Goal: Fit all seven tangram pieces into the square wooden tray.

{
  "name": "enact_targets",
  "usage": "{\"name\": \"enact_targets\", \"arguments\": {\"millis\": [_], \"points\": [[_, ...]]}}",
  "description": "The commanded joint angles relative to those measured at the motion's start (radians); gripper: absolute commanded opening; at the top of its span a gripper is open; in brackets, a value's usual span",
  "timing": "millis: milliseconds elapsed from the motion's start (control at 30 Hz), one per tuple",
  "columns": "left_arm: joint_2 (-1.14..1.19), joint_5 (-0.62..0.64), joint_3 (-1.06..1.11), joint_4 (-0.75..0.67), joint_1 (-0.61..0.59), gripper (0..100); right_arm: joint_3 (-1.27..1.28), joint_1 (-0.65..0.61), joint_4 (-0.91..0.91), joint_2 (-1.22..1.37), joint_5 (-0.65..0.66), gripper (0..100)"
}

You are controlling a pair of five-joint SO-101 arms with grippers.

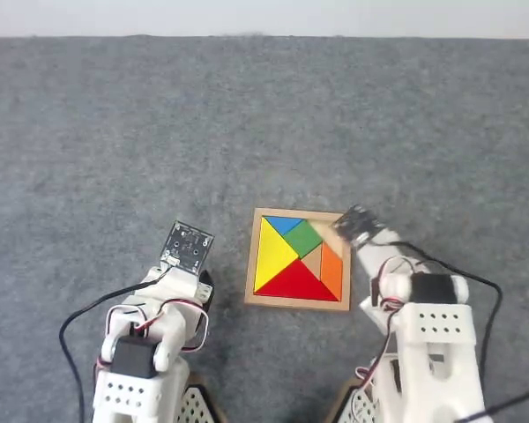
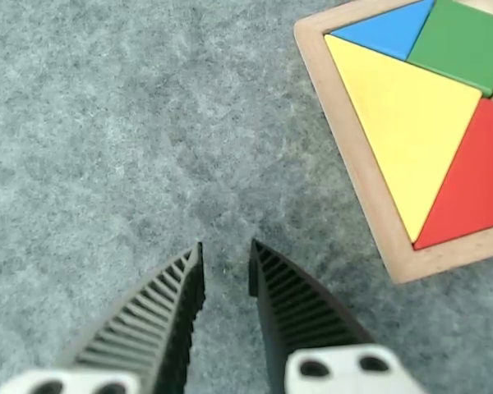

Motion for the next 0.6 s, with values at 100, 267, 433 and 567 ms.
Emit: {"name": "enact_targets", "arguments": {"millis": [100,267,433,567], "points": [[-0.002,0.006,-0.007,0.005,0.002,9,-0.054,-0.047,0.021,0.015,0.18,30.8],[-0.002,0.006,-0.007,0.005,0.002,9,-0.057,0.018,-0.008,0.015,0.293,30.8],[-0.002,0.006,-0.007,0.005,0.002,9,-0.091,0.065,-0.062,0.165,0.347,30.7],[-0.002,0.006,-0.007,0.005,0.002,9,-0.198,0.114,-0.094,0.329,0.35,30.8]]}}
